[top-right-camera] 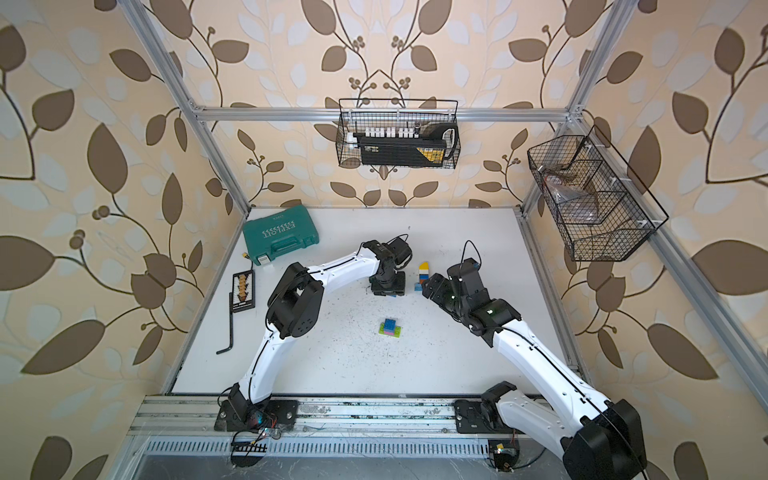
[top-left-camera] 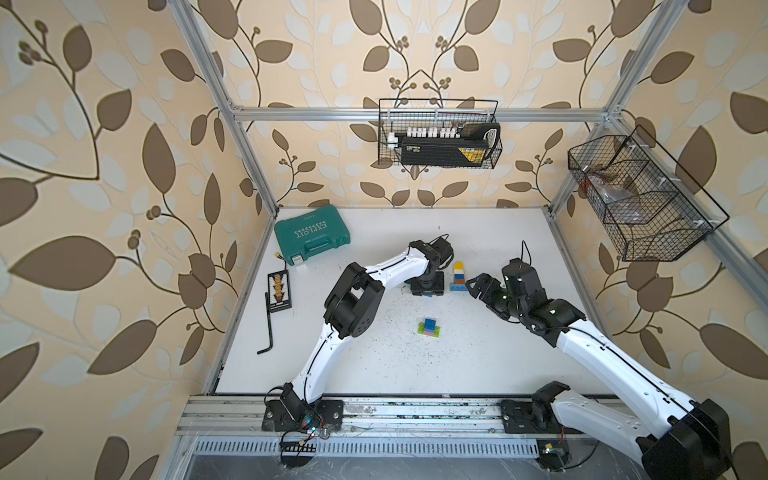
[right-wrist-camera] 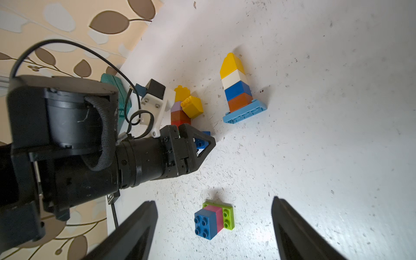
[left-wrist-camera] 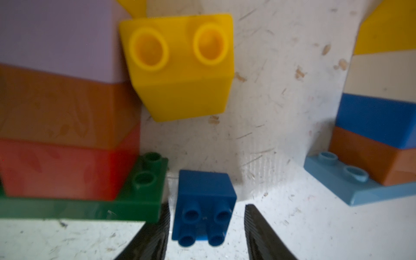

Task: Assemble the number 1 with lego
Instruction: Pick up the lego brick from the center of the board.

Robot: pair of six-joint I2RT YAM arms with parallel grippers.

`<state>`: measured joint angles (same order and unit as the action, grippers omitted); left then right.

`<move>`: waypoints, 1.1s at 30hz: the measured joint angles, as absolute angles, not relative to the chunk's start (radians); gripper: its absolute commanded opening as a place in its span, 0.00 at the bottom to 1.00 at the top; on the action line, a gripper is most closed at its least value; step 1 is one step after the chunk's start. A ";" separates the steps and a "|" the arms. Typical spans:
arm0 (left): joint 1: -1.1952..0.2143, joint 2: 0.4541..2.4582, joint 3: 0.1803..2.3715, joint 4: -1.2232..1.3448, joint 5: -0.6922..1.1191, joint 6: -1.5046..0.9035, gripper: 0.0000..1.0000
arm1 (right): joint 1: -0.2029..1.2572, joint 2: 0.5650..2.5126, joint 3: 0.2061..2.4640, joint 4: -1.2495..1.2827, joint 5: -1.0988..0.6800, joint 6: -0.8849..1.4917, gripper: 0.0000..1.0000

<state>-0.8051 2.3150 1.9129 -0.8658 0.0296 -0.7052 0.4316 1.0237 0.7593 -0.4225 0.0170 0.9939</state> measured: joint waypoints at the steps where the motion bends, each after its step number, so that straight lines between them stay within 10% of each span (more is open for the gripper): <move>1: -0.805 2.315 1.914 -0.866 0.031 -0.704 0.59 | 0.432 1.024 0.759 -0.422 0.017 0.994 0.83; 33: -0.814 2.362 2.061 -0.944 0.017 -0.627 0.60 | 0.425 1.039 0.759 -0.422 0.002 0.994 0.83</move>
